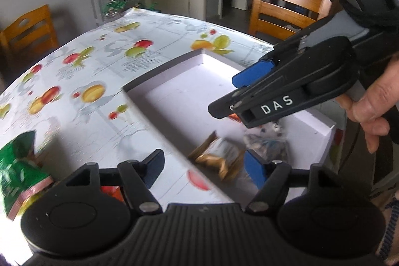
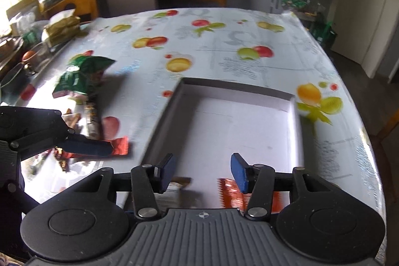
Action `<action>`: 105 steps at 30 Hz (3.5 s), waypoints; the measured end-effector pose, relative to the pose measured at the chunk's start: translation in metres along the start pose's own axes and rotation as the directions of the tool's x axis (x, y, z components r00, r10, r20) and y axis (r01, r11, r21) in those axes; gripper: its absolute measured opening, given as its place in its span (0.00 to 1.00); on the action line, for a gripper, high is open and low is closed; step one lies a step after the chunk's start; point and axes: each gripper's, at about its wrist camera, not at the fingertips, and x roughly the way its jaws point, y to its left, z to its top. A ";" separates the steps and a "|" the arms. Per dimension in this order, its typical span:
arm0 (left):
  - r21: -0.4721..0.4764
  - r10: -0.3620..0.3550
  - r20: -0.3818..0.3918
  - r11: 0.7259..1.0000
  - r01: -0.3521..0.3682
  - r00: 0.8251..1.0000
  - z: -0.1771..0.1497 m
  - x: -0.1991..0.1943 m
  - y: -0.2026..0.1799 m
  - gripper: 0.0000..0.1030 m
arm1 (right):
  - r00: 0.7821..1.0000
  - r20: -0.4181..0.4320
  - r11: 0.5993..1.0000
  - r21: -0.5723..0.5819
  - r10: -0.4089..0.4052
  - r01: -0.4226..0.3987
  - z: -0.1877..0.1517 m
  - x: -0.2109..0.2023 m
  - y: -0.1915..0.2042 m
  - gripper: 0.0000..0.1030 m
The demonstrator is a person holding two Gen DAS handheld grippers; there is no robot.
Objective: Organize snacks
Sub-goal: 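Move both tools back over the snack pile, then grasp the long orange chocolate bar with the right tool while the left tool grasps the pink candy stick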
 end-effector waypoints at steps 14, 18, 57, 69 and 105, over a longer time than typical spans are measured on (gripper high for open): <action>-0.138 0.117 -0.026 0.983 -0.119 0.993 -0.063 -0.054 0.053 0.69 | 0.993 -0.028 0.989 -0.095 0.113 -0.115 0.013 0.018 0.077 0.58; -0.147 0.131 -0.032 0.980 -0.135 0.991 -0.074 -0.064 0.063 0.69 | 0.991 -0.036 0.985 -0.112 0.131 -0.134 0.015 0.024 0.095 0.58; -0.319 0.228 -0.169 0.908 -0.272 0.959 -0.146 -0.070 0.128 0.69 | 0.966 -0.176 0.897 -0.369 0.190 -0.243 0.025 0.078 0.158 0.60; -0.355 0.224 -0.196 0.891 -0.282 0.955 -0.154 -0.063 0.135 0.69 | 0.951 -0.239 0.865 -0.415 0.196 -0.282 0.030 0.103 0.165 0.62; -0.286 0.217 -0.164 0.923 -0.257 0.962 -0.151 -0.052 0.124 0.67 | 0.946 -0.270 0.848 -0.446 0.177 -0.286 0.013 0.104 0.172 0.59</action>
